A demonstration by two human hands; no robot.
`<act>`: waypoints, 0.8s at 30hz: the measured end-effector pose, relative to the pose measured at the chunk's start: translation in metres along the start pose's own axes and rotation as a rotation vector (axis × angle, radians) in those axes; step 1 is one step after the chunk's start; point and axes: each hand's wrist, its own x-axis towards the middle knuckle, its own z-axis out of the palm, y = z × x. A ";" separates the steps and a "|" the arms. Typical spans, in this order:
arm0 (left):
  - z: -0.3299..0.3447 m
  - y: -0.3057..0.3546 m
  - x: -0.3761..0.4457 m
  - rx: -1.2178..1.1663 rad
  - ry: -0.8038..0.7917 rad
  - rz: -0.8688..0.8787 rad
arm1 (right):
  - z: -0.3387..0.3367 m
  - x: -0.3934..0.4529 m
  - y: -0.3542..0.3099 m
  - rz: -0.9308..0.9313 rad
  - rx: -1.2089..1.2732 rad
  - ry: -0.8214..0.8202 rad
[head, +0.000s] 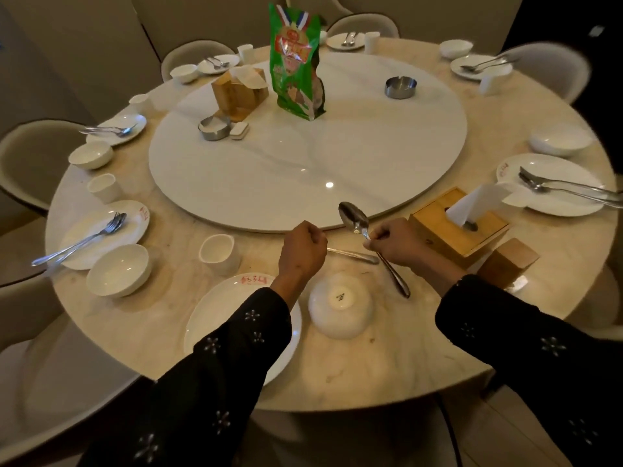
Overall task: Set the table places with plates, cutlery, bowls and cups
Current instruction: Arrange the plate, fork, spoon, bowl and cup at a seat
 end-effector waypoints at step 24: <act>0.051 0.013 0.021 -0.234 0.147 -0.726 | -0.004 -0.022 0.035 0.117 0.347 -0.027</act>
